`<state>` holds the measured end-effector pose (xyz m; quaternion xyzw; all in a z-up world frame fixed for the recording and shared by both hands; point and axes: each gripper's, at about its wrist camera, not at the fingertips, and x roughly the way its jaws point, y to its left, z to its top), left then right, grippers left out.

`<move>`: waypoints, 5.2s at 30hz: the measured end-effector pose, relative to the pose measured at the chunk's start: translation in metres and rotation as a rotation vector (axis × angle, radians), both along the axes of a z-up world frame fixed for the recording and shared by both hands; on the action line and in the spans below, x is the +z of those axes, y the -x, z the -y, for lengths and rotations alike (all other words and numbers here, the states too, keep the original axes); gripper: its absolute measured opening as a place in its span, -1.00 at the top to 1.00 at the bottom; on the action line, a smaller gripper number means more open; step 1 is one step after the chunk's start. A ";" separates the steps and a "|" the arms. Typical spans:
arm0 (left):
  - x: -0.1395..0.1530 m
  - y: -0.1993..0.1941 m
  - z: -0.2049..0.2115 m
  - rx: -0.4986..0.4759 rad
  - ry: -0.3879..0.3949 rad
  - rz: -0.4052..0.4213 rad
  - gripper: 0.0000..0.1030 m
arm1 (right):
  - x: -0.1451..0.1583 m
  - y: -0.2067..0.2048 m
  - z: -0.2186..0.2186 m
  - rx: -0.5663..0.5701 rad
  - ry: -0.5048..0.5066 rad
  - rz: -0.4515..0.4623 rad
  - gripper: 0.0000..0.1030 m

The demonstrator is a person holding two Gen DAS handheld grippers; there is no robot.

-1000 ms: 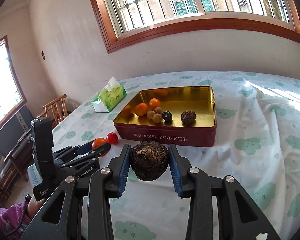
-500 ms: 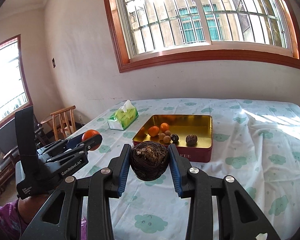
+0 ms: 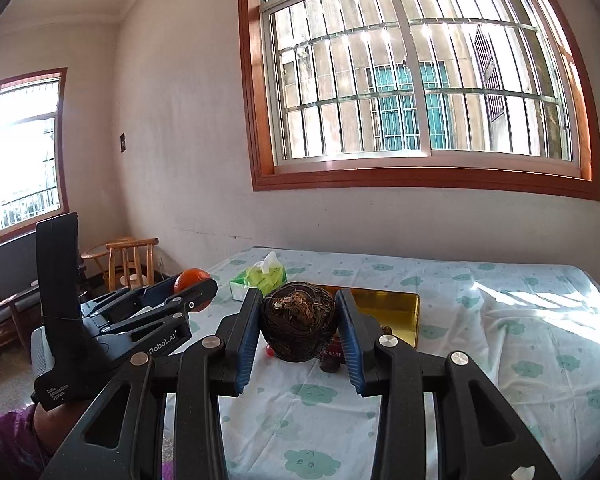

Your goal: Organize fruits

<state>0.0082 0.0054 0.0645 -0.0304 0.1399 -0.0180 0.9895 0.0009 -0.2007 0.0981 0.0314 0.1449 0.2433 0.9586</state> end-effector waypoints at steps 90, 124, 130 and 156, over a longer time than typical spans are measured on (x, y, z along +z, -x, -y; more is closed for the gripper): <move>-0.045 -0.222 0.009 0.025 -0.059 -0.215 0.33 | -0.058 -0.212 -0.007 -0.052 -0.010 -0.216 0.32; -0.096 -0.286 0.022 -0.010 -0.091 -0.323 0.33 | -0.119 -0.276 0.000 -0.056 -0.021 -0.352 0.32; -0.104 -0.294 0.022 -0.014 -0.086 -0.342 0.33 | -0.126 -0.284 0.000 -0.051 -0.020 -0.365 0.32; -0.113 -0.301 0.031 -0.053 -0.107 -0.347 -0.56 | -0.127 -0.282 0.018 -0.045 -0.073 -0.355 0.16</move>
